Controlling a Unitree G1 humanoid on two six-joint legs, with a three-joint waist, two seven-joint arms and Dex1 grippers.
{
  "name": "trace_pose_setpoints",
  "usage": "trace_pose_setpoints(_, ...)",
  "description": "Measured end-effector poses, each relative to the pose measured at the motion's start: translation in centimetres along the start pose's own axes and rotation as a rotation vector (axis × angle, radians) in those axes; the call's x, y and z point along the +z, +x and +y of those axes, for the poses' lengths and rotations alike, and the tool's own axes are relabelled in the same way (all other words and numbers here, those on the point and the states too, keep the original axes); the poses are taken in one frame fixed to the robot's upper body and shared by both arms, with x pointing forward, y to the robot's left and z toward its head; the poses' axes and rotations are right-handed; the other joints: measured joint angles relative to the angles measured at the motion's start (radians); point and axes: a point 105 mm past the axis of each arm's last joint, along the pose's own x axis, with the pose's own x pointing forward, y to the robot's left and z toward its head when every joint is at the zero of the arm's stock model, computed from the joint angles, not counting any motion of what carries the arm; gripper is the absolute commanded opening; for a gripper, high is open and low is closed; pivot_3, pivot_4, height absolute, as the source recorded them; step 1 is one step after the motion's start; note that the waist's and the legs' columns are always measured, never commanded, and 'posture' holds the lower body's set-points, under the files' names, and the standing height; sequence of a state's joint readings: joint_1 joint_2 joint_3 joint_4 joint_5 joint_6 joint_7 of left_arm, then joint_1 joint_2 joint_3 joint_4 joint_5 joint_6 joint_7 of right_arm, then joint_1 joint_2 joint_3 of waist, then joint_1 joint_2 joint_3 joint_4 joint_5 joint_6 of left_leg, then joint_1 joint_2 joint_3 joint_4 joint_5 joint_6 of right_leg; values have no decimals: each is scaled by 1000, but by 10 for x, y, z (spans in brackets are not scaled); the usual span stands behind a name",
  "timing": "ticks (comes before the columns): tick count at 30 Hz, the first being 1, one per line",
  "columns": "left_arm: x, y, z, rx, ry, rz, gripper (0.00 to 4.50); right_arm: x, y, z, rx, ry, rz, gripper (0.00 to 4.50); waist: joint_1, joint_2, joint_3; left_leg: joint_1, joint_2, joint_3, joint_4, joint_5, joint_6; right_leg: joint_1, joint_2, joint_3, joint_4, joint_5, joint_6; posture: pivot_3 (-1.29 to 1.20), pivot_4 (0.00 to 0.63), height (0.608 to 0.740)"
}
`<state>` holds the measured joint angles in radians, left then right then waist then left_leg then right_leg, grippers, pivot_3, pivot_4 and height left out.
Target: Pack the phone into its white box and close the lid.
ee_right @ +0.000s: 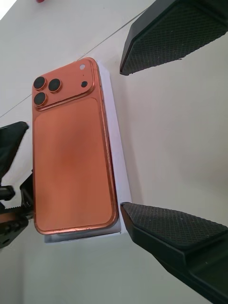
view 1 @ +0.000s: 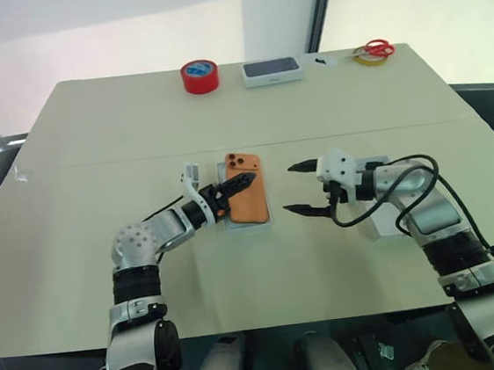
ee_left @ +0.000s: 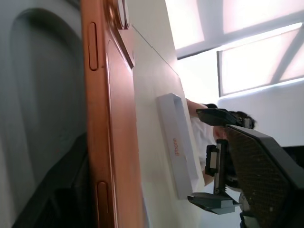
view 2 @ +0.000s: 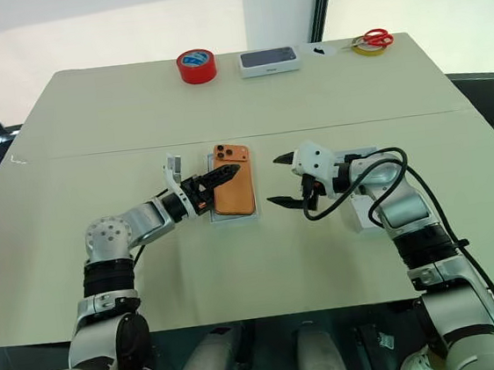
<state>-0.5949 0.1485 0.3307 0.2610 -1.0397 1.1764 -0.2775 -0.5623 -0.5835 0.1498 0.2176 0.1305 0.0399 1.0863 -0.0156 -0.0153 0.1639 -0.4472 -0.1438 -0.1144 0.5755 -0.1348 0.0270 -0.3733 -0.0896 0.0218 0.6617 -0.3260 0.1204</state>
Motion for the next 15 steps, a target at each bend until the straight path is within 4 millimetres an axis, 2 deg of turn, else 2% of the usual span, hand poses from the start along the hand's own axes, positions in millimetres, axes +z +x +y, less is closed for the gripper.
trace_pose_setpoints(8,7,-24,-5,42,72,-8,3666,0,4,1,-1,3,-6,4500,7,0,0,0,0,0,0,0,0,0,0,0,0,0,0,0,150,736)
trace_pose_setpoints(15,2,-30,-5,71,103,-1,3666,-1,6,1,0,1,-10,4500,6,0,0,0,0,0,0,0,0,0,0,0,0,0,0,0,150,736)
